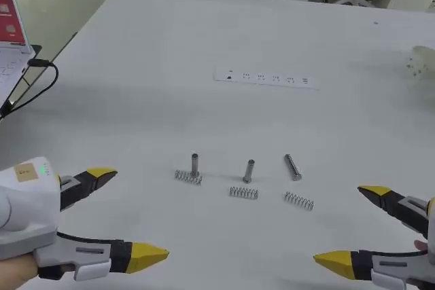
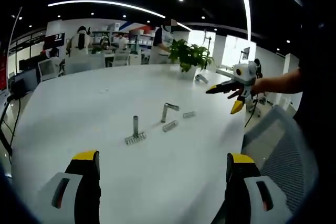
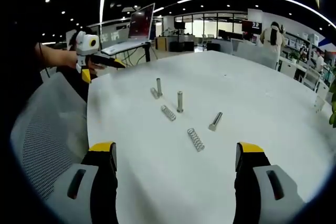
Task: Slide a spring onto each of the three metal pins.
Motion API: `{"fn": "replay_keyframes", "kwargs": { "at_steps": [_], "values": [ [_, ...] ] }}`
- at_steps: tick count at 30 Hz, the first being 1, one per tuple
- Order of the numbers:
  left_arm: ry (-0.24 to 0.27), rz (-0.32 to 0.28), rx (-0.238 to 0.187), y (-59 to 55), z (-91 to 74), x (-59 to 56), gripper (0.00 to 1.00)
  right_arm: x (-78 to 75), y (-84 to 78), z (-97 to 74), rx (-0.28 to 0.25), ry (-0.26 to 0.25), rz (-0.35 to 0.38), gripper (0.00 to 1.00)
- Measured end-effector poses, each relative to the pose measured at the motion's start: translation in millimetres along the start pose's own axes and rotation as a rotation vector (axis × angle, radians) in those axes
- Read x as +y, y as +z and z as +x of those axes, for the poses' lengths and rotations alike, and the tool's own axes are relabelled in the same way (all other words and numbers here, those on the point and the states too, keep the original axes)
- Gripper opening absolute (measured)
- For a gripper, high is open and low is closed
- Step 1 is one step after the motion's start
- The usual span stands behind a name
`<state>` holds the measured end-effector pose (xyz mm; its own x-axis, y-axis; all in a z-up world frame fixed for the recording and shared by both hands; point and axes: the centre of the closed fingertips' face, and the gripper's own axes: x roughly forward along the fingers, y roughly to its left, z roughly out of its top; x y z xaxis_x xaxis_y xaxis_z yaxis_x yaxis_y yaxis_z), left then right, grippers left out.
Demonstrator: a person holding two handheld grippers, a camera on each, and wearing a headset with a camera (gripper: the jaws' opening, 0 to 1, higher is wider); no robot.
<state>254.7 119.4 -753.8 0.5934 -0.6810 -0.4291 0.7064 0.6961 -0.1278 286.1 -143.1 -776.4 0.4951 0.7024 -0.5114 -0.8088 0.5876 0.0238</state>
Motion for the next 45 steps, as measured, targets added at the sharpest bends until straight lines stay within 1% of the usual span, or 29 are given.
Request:
{"fn": "replay_keyframes", "kwargs": {
  "at_steps": [11, 16, 25, 27, 31, 36, 38, 40, 42, 45],
  "values": [
    [-0.009, -0.002, -0.005, 2.7, 3.3, -0.1, 0.98, -1.0, -0.1, 1.3, 0.007, 0.002, 0.0, 0.95],
    [-0.011, -0.002, -0.004, 2.4, 5.6, 1.3, 0.98, 1.1, 0.5, 3.2, 0.008, 0.015, 0.005, 0.95],
    [-0.021, -0.004, -0.004, 3.5, 11.2, 1.1, 0.98, -3.7, 2.4, 7.8, 0.012, 0.023, 0.012, 0.94],
    [-0.02, -0.003, -0.005, 3.5, 11.7, 2.1, 0.98, -5.9, 4.5, 10.3, 0.013, 0.021, 0.013, 0.95],
    [-0.019, -0.005, -0.005, 2.9, 12.0, 3.6, 0.98, -8.6, 9.3, 17.6, 0.019, 0.034, -0.002, 0.95],
    [-0.015, -0.011, -0.003, 1.3, 11.6, 5.5, 0.98, -12.4, 18.9, 27.6, 0.028, 0.046, -0.027, 0.94],
    [-0.014, -0.01, -0.003, 1.1, 11.7, 6.0, 0.98, -18.0, 20.8, 31.3, 0.029, 0.049, -0.029, 0.93],
    [-0.013, -0.013, -0.004, 0.8, 11.9, 6.1, 0.98, -22.2, 26.6, 35.7, 0.03, 0.045, -0.037, 0.92],
    [-0.013, -0.012, -0.003, 0.2, 12.2, 6.2, 0.98, -29.6, 32.0, 40.0, 0.028, 0.034, -0.046, 0.88],
    [-0.01, -0.015, -0.002, 0.0, 12.2, 7.5, 0.98, -35.1, 42.3, 45.1, 0.008, 0.032, -0.021, 0.88]
  ]
}}
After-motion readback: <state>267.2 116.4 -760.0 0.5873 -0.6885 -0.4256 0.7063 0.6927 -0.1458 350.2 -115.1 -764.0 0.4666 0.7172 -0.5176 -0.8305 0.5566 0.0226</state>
